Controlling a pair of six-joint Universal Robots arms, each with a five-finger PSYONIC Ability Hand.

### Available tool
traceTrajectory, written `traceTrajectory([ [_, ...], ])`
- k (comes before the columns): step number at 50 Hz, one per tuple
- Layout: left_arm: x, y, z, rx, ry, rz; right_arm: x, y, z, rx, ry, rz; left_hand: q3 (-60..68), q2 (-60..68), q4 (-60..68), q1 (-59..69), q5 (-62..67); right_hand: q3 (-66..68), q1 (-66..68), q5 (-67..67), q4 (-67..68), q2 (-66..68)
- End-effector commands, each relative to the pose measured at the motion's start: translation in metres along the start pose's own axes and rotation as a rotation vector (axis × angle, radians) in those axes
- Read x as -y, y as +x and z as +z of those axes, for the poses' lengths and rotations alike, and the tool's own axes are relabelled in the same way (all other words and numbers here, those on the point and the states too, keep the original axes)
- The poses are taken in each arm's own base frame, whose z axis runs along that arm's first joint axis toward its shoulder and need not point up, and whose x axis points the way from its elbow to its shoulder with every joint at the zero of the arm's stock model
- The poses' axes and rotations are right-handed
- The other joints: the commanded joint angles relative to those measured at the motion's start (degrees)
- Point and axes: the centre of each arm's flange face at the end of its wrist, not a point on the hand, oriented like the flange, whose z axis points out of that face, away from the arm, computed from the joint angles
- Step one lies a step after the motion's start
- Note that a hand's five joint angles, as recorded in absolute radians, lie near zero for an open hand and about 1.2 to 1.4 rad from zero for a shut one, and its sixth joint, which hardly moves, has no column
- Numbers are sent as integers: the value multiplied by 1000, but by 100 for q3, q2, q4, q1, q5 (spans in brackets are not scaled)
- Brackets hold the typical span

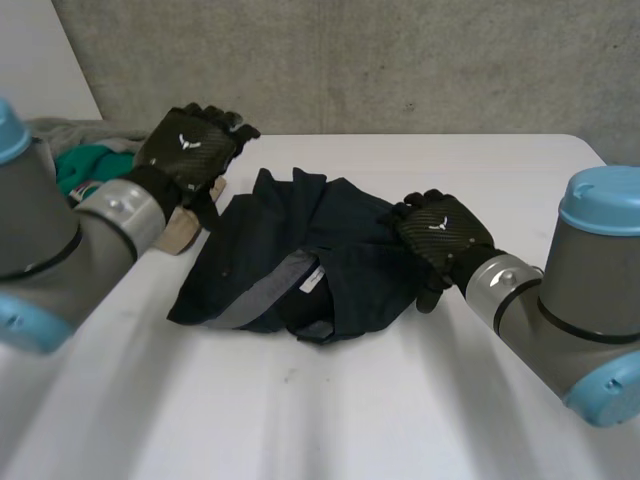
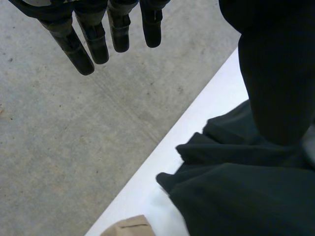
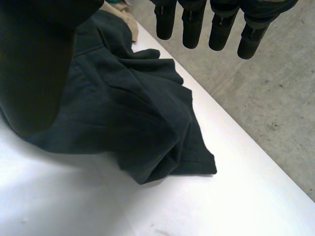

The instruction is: Fold the laundry.

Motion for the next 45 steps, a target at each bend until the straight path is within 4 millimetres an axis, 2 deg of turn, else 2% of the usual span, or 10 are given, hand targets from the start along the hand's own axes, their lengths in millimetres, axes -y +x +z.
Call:
traceTrajectory([
  [1,-28,-14,58,-30,-69,3,-5,0,22,-9,-21,-12,-178,-137,-114,-138,-247,-175,-282,-277,-183,-178],
  [8,-83,-10,88,-199,-242,56,-19,-6,38,-5,-77,-17,-109,-69,-46,-70,-178,-175,-282,-277,-183,-178],
  [16,-112,-4,94,-309,-334,118,-38,-16,58,-15,-69,-24,242,282,305,282,173,311,204,209,303,308],
  [20,-111,-3,96,-302,-325,98,-43,-16,63,-30,-61,-27,3967,4008,4031,4007,3898,3868,3760,3765,3859,3864],
  [21,-109,-1,96,-298,-326,86,-42,-12,65,-51,-51,-23,6059,6100,6123,6099,5991,5811,5703,5709,5803,5808],
  [22,-106,0,96,-298,-326,81,-42,-9,67,-64,-46,-23,6630,6671,6694,6670,6561,6815,6708,6713,6807,6812],
  [29,-69,-9,92,-121,-298,45,-25,30,92,-180,80,-49,6802,6843,6866,6842,6733,6825,6718,6723,6817,6822],
  [36,5,-6,57,41,-214,-64,38,107,119,-346,448,-36,6802,6843,6866,6842,6733,6825,6718,6723,6817,6822],
  [40,37,25,26,30,-183,-172,64,133,134,-286,711,65,6802,6843,6866,6842,6733,6825,6718,6723,6817,6822],
  [45,47,80,3,-19,-178,-318,56,138,152,-159,810,157,6802,6843,6866,6842,6733,6825,6718,6723,6817,6822],
])
